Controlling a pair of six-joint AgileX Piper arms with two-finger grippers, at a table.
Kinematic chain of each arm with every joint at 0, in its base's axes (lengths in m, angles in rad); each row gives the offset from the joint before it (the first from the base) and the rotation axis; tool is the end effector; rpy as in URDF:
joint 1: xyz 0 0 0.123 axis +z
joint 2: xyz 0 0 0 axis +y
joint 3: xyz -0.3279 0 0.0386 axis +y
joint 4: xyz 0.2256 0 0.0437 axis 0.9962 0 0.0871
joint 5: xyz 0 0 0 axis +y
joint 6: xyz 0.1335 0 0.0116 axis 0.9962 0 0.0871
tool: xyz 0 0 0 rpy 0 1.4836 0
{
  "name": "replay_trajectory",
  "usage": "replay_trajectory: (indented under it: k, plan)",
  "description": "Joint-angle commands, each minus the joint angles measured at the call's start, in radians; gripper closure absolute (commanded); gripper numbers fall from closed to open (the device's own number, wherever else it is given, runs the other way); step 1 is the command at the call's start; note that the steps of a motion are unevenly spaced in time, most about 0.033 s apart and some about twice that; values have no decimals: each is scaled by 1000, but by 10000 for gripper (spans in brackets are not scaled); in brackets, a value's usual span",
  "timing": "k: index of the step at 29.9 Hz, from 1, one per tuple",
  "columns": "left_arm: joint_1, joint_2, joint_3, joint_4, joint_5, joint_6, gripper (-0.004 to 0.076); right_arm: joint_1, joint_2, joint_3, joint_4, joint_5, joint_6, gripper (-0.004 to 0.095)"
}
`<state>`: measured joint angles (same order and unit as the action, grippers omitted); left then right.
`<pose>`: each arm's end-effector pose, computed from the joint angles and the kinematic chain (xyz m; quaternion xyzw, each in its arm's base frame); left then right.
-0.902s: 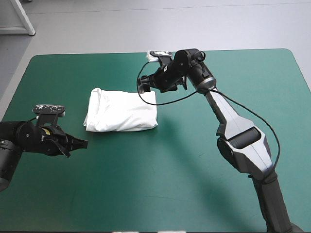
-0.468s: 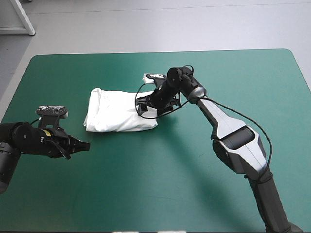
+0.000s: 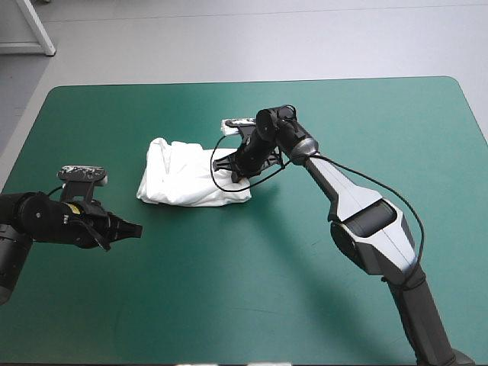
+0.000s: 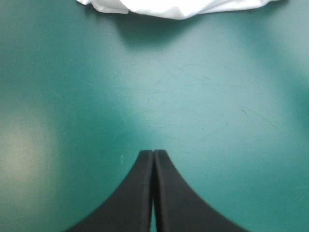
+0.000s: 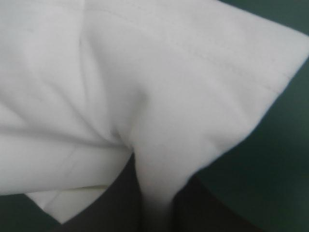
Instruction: Fold the cloth
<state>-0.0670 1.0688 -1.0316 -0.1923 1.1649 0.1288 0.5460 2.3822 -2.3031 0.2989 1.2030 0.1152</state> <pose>0.1600 -0.0343 0.3462 0.0779 0.9667 -0.0875 0.2277 0.4439 0.3128 0.2274 -0.1816 0.9547 0.1985 0.1272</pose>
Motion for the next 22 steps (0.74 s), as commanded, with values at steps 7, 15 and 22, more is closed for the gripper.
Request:
replay_trajectory:
  k: [7, 15, 22]
  plan:
    - [1, -27, -23, -55, -29, 11, 733, -72, -250, 108, -235, 15, -11, 927]
    - [1, -27, -23, -55, -29, 11, 733, -356, -488, 515, -341, 13, -47, 927]
    - [1, -27, -23, -59, -48, 11, 733, -666, -599, 697, -341, 13, -101, 927]
